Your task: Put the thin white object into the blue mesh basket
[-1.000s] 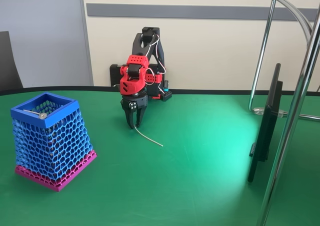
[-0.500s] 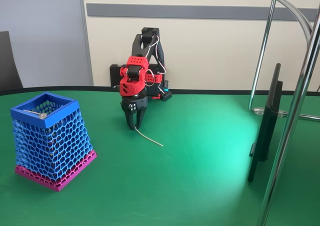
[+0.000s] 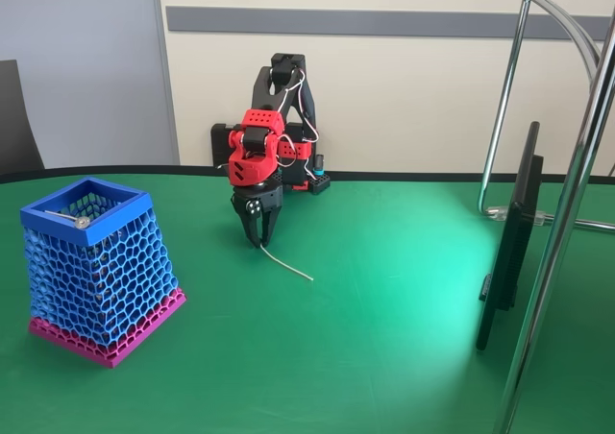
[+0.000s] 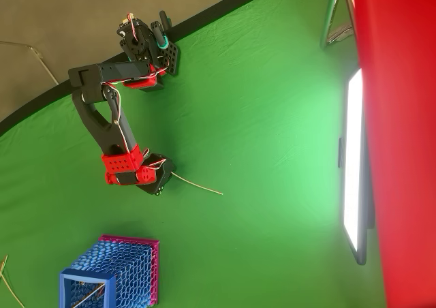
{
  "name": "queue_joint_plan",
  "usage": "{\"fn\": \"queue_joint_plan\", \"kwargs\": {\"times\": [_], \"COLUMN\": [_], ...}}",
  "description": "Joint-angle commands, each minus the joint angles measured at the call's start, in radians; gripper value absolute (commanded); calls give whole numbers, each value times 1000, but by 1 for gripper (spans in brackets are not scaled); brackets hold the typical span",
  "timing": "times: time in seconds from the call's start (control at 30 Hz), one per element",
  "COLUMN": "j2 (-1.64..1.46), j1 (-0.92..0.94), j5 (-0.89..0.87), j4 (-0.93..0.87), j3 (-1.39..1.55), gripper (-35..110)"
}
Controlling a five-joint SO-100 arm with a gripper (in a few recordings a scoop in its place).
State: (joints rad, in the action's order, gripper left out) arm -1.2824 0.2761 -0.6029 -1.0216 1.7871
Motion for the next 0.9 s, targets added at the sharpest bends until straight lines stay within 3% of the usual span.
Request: {"fn": "queue_joint_plan", "kwargs": {"times": [0.0, 0.73, 0.87], "j2": [-5, -43, -38], "j1": [9, 14, 8], "j5": [-11, 25, 29], "j4": [-6, -12, -9], "j3": [-38, -58, -57], "gripper": [8, 4, 10]}}
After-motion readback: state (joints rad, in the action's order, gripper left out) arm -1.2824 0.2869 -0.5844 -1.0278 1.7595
